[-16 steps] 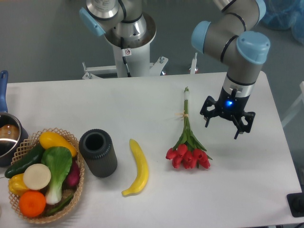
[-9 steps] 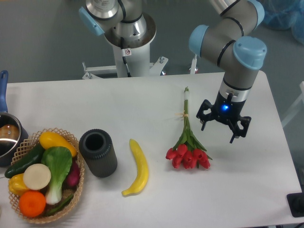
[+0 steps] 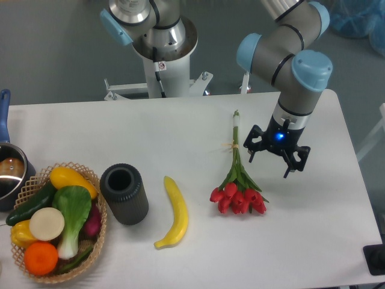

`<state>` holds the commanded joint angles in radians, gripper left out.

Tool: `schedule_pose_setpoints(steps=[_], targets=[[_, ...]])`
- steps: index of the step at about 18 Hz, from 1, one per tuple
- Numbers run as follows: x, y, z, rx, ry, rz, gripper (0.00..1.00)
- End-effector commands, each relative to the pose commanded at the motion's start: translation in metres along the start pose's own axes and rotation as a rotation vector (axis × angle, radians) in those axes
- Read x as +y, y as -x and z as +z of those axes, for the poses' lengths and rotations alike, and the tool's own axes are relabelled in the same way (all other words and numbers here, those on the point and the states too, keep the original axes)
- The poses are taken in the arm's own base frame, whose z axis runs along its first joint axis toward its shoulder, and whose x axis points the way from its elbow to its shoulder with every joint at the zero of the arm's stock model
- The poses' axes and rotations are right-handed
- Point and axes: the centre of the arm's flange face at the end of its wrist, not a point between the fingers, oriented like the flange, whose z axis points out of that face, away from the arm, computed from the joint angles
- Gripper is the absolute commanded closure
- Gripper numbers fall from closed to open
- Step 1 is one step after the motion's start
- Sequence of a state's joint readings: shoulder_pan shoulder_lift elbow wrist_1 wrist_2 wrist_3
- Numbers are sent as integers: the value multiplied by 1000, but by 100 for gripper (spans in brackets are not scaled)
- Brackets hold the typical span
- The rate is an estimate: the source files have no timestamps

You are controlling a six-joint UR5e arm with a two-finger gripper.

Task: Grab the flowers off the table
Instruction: 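Move the open gripper toward the red tulip stems and lower it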

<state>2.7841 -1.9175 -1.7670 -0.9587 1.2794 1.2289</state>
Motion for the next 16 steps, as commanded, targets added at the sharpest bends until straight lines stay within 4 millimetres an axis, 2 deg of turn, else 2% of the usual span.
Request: schedule_pose_setpoints(steps=[10, 13, 16], targets=[[13, -18, 30, 63, 23, -33, 0], [15, -20, 34, 72, 26, -35, 0], [19, -17, 50, 99, 38, -47, 0]])
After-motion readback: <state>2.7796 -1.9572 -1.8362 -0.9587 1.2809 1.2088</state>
